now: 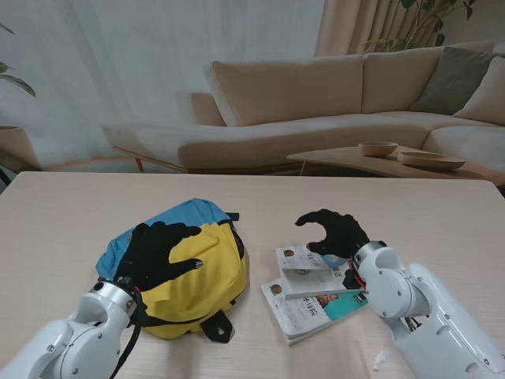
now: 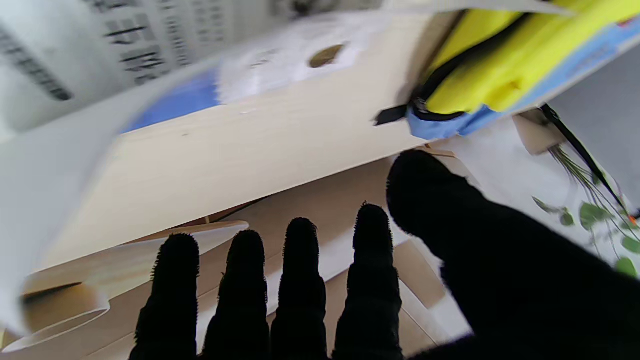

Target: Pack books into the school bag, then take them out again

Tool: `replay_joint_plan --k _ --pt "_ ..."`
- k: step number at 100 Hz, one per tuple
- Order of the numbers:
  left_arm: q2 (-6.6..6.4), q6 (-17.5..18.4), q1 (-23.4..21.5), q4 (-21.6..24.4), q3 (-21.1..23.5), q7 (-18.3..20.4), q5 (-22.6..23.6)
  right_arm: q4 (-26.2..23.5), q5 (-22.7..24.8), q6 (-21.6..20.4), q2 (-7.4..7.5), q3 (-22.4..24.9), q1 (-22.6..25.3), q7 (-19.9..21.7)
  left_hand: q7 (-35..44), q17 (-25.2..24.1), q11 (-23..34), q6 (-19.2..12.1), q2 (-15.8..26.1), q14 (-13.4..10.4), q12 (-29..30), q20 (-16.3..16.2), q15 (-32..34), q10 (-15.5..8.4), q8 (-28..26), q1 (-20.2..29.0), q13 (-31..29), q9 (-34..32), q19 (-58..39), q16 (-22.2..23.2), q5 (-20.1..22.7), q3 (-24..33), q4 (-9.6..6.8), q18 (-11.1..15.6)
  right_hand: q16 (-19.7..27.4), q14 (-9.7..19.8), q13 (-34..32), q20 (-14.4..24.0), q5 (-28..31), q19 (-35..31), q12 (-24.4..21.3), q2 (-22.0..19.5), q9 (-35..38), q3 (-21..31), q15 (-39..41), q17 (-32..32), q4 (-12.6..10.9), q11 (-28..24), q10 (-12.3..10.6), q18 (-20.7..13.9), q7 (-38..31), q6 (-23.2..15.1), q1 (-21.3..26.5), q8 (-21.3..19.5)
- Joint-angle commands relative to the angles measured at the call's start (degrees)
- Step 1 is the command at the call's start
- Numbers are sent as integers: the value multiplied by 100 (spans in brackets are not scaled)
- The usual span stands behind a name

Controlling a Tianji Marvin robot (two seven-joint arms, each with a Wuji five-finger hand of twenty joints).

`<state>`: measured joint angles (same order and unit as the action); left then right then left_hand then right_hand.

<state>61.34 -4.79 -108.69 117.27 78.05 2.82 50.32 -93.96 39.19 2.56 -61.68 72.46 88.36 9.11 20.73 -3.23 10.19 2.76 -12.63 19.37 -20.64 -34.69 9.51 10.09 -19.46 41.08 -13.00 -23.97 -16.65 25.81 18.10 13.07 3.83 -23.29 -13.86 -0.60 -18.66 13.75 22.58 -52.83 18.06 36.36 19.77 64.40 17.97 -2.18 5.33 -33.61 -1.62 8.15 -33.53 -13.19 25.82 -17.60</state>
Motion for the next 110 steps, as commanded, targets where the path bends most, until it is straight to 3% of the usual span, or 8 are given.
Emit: replay_joint_plan --k 1,14,51,55,64,92,98,110 --pt "52 -4 -10 -2 -38 123 -57 243 107 -26 47 -27 -117 18 -64 0 -117 -98 191 -89 120 -181 -201 43 93 82 152 108 374 -52 83 -136 -216 86 72 185 -12 -103 -106 114 -108 149 139 -182 -125 43 -62 121 -362 -28 123 -379 -228 -54" --pt "54 -5 3 -33 -68 139 -182 647 397 -3 79 -180 -382 -9 -49 29 -108 -78 203 -70 105 -250 -200 52 85 106 130 80 431 -40 95 -128 -222 77 101 198 -27 -132 -160 149 -136 319 223 -194 -183 -2 -16 242 -368 -43 165 -357 -188 -61" --pt "104 17 -60 -126 -27 -69 -492 1060 885 -255 337 -390 -728 1179 -14 170 -70 -8 258 34 73 -407 -130 133 86 162 -35 -63 476 19 189 -79 -232 -21 276 413 718 -493 -1672 713 -308 842 -868 -475 -503 227 197 538 -455 -224 455 76 -195 -312" --pt "102 24 -77 -116 -11 -54 -504 1100 960 -306 365 -423 -780 1302 -16 175 -73 1 267 35 73 -418 -125 123 89 168 -41 -57 482 24 185 -71 -233 -24 328 455 872 -560 -1814 778 -587 952 -852 -433 -577 288 226 1182 -521 -255 1009 -24 -162 -358" --pt "109 68 -108 -112 21 -83 -534 1214 1095 -379 408 -513 -896 1476 -16 198 -67 13 263 45 68 -447 -117 147 96 179 -48 -71 490 34 186 -58 -237 -25 401 474 1090 -676 -1658 843 -795 1173 -886 -267 -682 379 254 1798 -550 -307 2826 -38 -96 -1834" --pt "117 161 -122 -130 34 -154 -549 1654 964 -416 432 -810 -1165 1530 -13 245 -51 22 250 67 59 -508 -74 146 112 151 -129 -93 511 56 185 -33 -233 -58 561 397 1161 -792 -1455 1006 -1062 1154 -936 -266 -963 440 246 2396 -230 -303 3560 56 -20 -1392" --pt "116 171 -128 -124 38 -145 -564 1737 926 -426 425 -866 -1201 1472 -13 261 -48 32 250 82 58 -518 -53 141 115 149 -175 -99 513 65 178 -25 -233 -73 522 377 1128 -788 -1461 977 -938 1182 -906 -205 -887 415 240 2163 -231 -250 3487 63 -3 -1292" --pt "123 210 -142 -123 49 -183 -578 1892 909 -470 398 -963 -1252 1231 -10 283 -37 44 242 97 55 -532 -33 153 121 142 -209 -115 522 74 173 -13 -232 -84 336 343 828 -718 -1499 833 -19 1369 -668 59 -554 307 241 -5 -395 -124 3308 78 124 -1714"
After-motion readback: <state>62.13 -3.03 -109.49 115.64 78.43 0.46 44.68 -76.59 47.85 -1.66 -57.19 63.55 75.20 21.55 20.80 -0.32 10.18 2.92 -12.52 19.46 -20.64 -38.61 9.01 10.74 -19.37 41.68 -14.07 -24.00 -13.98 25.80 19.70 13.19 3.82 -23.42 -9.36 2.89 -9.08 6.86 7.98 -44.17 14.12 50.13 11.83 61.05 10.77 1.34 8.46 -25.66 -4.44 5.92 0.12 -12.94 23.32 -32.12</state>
